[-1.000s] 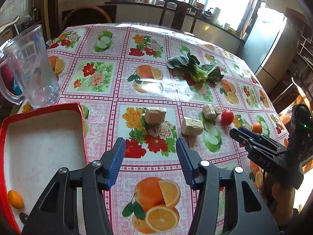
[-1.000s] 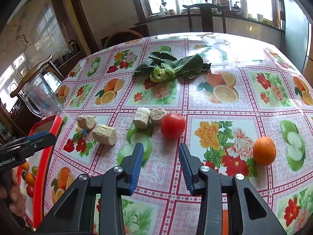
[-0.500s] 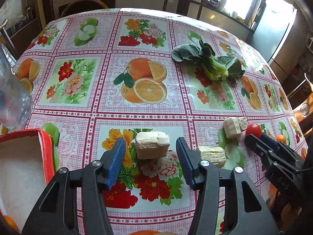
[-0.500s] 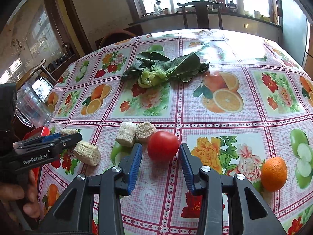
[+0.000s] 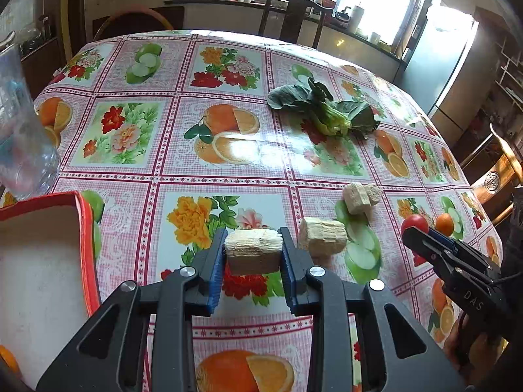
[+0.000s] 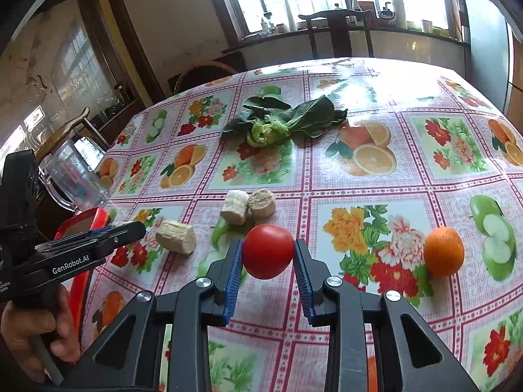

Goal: Organize fruits
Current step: 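Carry the cake and tomato with both tools over the red-rimmed tray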

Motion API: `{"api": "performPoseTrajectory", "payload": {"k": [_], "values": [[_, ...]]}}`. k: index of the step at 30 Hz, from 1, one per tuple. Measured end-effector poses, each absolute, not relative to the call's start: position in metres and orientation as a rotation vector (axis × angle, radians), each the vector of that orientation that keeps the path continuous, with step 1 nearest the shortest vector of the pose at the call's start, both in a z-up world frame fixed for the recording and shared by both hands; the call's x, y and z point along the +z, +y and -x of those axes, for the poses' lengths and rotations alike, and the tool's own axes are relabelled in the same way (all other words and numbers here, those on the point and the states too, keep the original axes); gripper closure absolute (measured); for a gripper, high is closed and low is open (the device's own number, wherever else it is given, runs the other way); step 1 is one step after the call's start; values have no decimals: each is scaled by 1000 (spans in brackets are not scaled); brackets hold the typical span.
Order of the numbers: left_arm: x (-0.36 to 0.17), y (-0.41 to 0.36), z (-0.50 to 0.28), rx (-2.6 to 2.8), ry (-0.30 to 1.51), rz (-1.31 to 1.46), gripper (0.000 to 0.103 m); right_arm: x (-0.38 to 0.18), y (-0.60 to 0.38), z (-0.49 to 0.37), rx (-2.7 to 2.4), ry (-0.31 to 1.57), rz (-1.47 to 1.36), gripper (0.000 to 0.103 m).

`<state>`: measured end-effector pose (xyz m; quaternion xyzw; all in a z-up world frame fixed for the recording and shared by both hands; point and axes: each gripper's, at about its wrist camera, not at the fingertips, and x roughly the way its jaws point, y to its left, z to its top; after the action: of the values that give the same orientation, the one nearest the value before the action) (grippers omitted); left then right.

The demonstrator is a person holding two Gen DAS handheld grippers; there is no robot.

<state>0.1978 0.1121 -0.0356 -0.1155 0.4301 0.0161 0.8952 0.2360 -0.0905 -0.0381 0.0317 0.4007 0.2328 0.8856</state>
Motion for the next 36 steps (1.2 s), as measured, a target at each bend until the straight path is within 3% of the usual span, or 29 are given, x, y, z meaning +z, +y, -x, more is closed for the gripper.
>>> {"api": "performPoseTrajectory", "payload": {"k": [36], "values": [[11,136,-50,138,737,269,75,-3,-26,-101,718,801,-51,71]]}}
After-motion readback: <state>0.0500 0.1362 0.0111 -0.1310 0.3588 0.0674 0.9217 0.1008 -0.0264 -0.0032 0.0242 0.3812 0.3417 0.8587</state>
